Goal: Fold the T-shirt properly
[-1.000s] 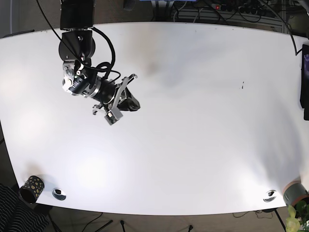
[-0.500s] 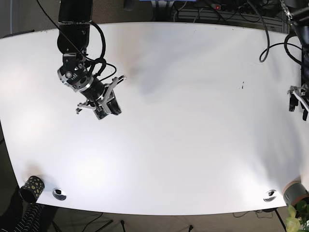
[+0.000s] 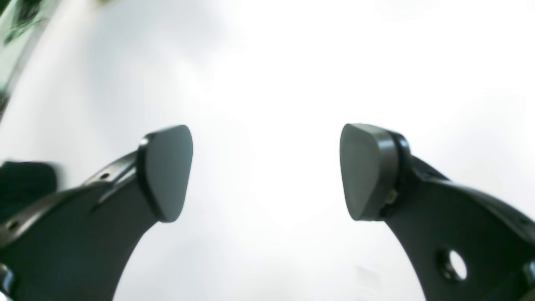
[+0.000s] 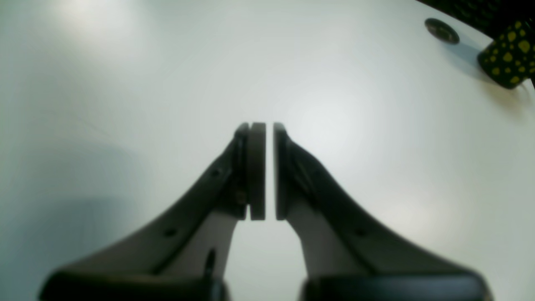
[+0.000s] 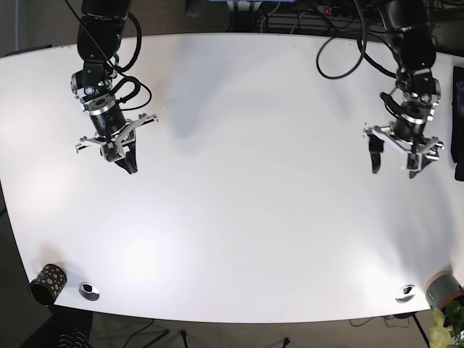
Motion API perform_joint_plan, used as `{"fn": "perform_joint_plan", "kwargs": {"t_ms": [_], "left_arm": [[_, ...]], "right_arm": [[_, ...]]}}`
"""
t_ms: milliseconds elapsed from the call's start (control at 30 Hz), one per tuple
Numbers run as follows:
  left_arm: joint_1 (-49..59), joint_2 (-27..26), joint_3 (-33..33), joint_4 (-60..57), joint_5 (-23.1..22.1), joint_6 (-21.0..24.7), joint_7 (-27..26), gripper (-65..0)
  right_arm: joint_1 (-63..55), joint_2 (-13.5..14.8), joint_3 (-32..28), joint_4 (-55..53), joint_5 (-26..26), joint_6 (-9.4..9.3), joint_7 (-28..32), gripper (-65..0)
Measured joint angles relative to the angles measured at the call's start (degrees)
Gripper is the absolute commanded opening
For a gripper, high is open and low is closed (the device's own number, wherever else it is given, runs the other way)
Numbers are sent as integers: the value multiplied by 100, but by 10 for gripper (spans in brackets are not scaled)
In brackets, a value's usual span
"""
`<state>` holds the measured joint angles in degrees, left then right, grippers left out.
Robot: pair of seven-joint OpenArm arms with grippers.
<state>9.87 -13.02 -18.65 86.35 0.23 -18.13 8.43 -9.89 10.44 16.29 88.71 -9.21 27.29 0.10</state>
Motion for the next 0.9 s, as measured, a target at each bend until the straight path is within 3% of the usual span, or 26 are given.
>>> {"fn": "perform_joint_plan", "kwargs": {"t_ms": [167, 267, 367, 467, 800, 900], "left_arm": [[715, 605, 420, 487, 367, 581, -466, -146], [1132, 909, 560, 863, 496, 664, -509, -149], [1515, 1189, 614, 1113, 623, 654, -514, -192], [2015, 1386, 710, 1329, 660, 658, -476, -197], [3676, 2009, 935, 2487, 671, 702, -55, -199], [4144, 2192, 946, 2632, 667, 686, -17, -199]], "right_arm": [[-496, 227, -9, -282, 142, -332, 625, -617], [-848, 385, -24, -293, 791, -295, 667, -617], [-1172, 586, -26, -295, 1392, -291, 669, -617], [-1558, 761, -9, -284, 1818, -354, 688, -617], [-3010, 719, 208, 380, 2374, -273, 697, -617], [-3434, 754, 284, 632, 2520, -382, 695, -617]]}}
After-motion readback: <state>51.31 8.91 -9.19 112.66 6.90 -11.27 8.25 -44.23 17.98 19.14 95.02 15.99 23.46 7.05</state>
